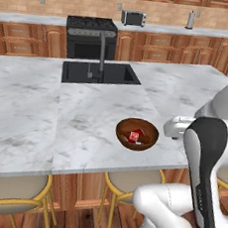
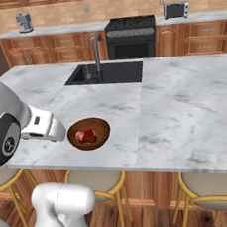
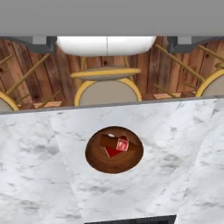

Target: Open the fridge, grab two sodas, and place both sodas inside the bowl with ice on the dining counter.

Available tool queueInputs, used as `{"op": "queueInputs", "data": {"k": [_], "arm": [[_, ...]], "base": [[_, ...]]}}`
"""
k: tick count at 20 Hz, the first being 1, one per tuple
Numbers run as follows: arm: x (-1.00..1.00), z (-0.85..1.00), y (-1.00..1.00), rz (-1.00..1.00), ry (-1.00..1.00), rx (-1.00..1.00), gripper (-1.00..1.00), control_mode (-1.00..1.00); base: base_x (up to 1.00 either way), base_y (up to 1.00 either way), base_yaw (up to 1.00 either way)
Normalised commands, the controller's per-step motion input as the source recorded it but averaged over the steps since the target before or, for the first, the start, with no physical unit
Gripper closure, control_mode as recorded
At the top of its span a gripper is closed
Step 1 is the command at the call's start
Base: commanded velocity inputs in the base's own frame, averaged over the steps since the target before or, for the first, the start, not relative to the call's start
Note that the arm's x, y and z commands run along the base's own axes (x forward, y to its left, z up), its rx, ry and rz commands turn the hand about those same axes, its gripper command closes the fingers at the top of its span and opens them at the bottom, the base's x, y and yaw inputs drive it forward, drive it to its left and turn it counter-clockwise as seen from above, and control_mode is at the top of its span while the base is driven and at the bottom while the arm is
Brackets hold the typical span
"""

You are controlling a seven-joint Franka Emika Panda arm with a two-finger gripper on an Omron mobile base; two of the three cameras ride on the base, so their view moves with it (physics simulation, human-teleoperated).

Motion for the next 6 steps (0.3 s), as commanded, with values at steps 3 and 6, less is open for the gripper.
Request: {"op": "queueInputs", "data": {"k": [3,6], "arm": [[0.52,-0.01,0.00,0.00,-0.09,0.00,-1.00,-1.00],[0.59,-0.11,0.00,0.00,-0.07,0.00,-1.00,-1.00]], "base": [[0.00,0.00,0.00],[0.00,0.00,0.00]]}}
